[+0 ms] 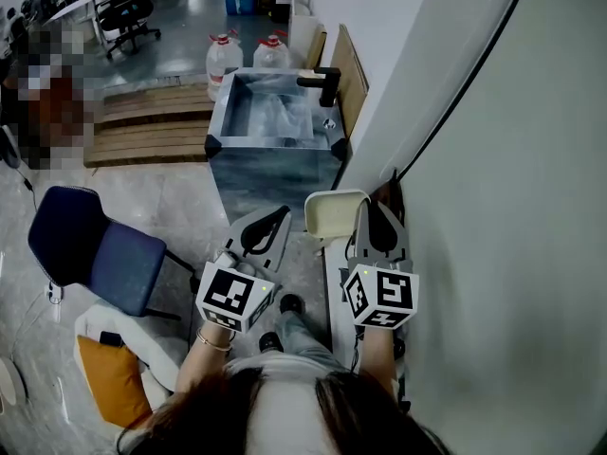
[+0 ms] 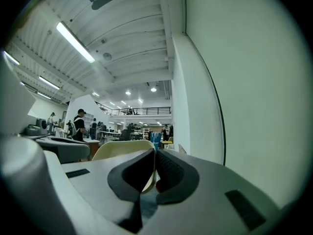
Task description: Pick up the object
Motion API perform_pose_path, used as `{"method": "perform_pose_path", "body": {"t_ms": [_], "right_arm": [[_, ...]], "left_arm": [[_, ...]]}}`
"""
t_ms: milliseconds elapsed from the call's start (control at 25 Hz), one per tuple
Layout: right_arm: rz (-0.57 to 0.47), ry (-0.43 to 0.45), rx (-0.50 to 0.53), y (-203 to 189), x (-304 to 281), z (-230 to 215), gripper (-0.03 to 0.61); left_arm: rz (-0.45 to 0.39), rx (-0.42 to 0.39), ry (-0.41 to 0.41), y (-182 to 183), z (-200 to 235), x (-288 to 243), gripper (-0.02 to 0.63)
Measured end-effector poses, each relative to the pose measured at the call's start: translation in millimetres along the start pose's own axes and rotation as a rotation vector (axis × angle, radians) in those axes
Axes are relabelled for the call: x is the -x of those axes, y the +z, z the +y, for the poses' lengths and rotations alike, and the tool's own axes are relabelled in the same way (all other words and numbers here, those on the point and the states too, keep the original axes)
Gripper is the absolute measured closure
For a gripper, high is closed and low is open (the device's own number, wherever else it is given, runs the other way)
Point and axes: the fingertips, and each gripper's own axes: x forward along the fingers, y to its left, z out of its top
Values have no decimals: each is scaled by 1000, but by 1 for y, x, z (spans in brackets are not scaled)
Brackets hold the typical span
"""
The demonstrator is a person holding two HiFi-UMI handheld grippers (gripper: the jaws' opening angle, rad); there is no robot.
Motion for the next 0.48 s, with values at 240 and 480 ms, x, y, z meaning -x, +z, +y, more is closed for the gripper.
{"method": "perform_pose_path", "body": {"t_ms": [240, 480], "right_arm": [[9, 3, -3, -2, -7, -5, 546], [15, 3, -12, -7, -18, -18, 546]], "left_arm": [[6, 2, -2, 1, 1, -11, 606], [4, 1, 6, -1, 4, -28, 606]]}}
